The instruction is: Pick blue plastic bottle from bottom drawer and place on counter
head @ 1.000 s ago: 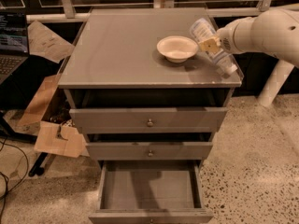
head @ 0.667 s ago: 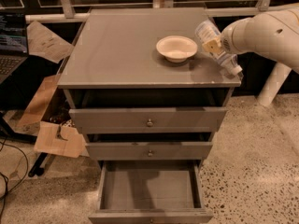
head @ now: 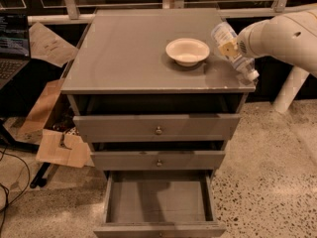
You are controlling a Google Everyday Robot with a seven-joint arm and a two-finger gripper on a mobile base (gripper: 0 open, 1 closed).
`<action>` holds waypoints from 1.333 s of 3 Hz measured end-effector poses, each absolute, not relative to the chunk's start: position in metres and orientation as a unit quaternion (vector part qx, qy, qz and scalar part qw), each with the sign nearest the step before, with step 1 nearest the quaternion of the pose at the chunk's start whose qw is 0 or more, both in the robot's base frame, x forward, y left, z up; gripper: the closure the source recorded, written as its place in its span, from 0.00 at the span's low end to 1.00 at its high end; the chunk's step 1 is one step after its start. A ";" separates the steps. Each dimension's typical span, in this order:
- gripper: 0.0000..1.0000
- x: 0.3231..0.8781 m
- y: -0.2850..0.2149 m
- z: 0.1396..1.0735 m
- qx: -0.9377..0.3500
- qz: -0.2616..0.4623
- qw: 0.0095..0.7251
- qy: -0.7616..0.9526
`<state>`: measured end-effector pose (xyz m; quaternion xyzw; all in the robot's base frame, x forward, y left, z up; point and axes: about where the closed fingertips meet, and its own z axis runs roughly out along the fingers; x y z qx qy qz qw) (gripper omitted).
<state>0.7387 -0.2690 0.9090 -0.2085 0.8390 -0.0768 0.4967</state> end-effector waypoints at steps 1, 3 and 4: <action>0.35 0.739 -0.269 0.909 -0.209 -0.077 0.497 0.839; 0.00 0.739 -0.269 0.909 -0.209 -0.077 0.497 0.839; 0.00 0.739 -0.269 0.909 -0.209 -0.077 0.497 0.839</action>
Offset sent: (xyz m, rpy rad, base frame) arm 0.0000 0.0000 0.0000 0.0000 0.0000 0.0000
